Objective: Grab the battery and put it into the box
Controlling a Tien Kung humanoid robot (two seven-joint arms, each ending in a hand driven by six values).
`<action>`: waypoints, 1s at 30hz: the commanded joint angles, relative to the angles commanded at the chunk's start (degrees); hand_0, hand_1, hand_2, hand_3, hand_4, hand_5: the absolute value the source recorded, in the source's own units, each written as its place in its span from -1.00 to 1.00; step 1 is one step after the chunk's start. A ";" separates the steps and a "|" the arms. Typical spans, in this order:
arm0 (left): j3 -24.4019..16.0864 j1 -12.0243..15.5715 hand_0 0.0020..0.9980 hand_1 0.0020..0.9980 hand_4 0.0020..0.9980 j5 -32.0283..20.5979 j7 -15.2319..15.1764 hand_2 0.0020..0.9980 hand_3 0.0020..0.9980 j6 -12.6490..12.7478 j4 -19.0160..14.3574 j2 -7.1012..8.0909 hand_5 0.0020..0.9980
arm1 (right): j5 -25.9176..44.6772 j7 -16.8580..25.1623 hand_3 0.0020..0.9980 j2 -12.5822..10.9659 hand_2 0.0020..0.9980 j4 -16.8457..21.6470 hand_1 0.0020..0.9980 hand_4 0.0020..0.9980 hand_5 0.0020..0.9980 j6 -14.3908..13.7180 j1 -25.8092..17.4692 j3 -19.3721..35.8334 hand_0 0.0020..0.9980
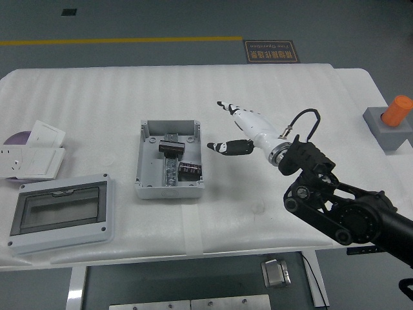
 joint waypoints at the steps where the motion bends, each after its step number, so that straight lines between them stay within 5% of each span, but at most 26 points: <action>1: 0.15 0.11 0.25 0.30 -0.02 -0.31 0.01 -0.13 0.16 0.02 0.13 -0.14 -0.05 | 0.42 0.27 1.00 -0.98 0.80 -0.02 0.75 0.81 0.01 0.26 -0.83 1.67 0.82; 10: -0.39 1.21 0.25 0.30 -0.02 -0.78 0.12 -0.14 0.17 0.23 0.33 -1.15 -0.05 | 4.73 3.02 1.00 -7.55 0.73 0.64 0.70 0.80 0.03 1.93 -8.59 17.12 0.74; 11: -0.56 1.23 0.25 0.30 -0.02 -0.65 0.12 -0.14 0.16 0.25 0.31 -1.23 -0.06 | 5.11 3.22 1.00 -7.83 0.70 0.84 0.67 0.90 0.18 1.92 -9.20 18.70 0.70; 20: -1.52 1.22 0.25 0.30 -0.02 -0.30 -0.24 -0.14 0.16 0.44 0.37 -1.48 -0.07 | 5.73 4.06 1.00 -7.82 0.69 2.35 0.65 0.95 0.24 1.82 -12.53 29.36 0.69; 30: -1.77 1.31 0.25 0.30 -0.02 -0.32 -0.31 -0.14 0.17 0.46 0.39 -1.70 -0.07 | 5.10 4.08 0.99 -6.37 0.67 2.98 0.62 0.93 0.28 1.82 -14.04 32.82 0.66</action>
